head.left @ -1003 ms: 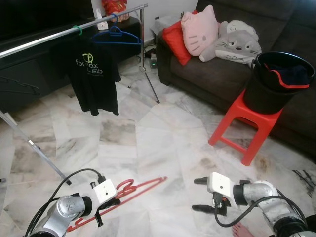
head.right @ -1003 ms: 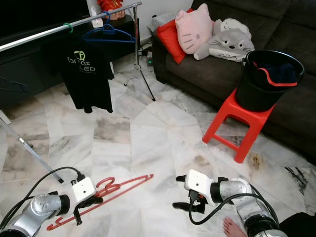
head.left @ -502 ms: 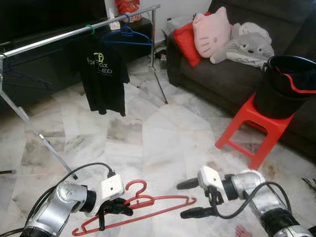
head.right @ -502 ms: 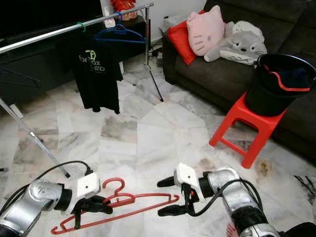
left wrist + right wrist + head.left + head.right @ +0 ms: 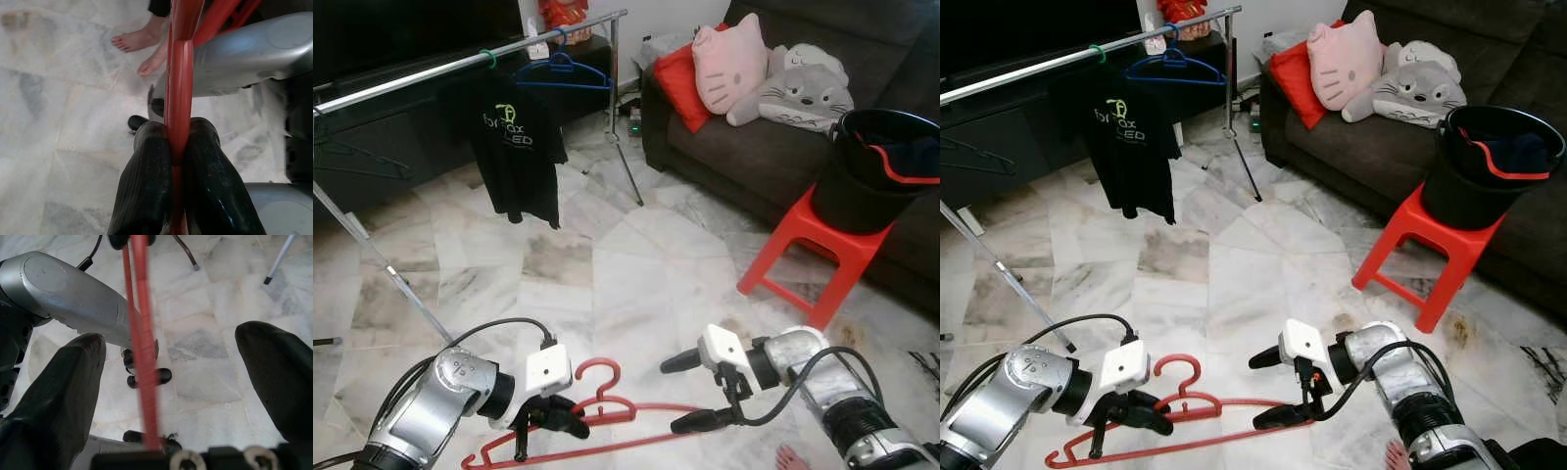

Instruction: Hang hanger

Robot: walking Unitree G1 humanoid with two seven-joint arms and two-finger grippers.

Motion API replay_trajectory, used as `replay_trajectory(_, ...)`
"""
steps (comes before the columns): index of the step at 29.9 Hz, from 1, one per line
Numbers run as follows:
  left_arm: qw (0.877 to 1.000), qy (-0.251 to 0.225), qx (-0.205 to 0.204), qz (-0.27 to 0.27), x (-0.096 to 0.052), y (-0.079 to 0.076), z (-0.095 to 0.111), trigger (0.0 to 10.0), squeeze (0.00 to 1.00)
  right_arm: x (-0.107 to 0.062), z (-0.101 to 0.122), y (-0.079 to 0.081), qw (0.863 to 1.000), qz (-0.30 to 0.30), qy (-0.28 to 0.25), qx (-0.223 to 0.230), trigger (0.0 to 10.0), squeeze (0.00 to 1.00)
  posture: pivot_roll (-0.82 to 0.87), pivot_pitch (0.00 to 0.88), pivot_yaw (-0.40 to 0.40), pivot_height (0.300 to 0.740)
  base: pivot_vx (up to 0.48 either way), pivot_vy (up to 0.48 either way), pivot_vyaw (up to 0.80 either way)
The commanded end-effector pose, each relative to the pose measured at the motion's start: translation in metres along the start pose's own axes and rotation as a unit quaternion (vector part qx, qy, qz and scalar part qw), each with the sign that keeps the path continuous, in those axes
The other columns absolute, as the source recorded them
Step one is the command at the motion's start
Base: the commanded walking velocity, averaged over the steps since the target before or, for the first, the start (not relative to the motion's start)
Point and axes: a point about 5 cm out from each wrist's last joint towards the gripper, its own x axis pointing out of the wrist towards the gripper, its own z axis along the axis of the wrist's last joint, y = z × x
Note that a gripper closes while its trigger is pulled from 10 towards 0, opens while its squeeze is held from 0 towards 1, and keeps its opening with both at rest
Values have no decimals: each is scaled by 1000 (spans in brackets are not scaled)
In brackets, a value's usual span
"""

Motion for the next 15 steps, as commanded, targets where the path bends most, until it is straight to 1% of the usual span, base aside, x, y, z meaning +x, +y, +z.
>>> replay_trajectory(1,1000,-3,10,-10,-2,-2,6,10000,0,2,4,-3,1000,3,7,-13,10000,0,29,0,-25,740,0,0,0)
replay_trajectory(6,1000,0,10,-20,0,-5,8,10000,0,10,9,-7,1000,-4,-12,-9,10000,0,32,0,-22,740,0,0,0)
replay_trajectory(12,1000,2,10,-28,4,-7,12,10000,0,20,13,-6,999,9,-39,-8,10000,0,33,0,-20,740,0,0,0)
replay_trajectory(15,1000,1,10,-29,4,-7,13,10000,0,24,13,-5,999,17,-43,-1,10000,0,33,0,-20,740,0,0,0)
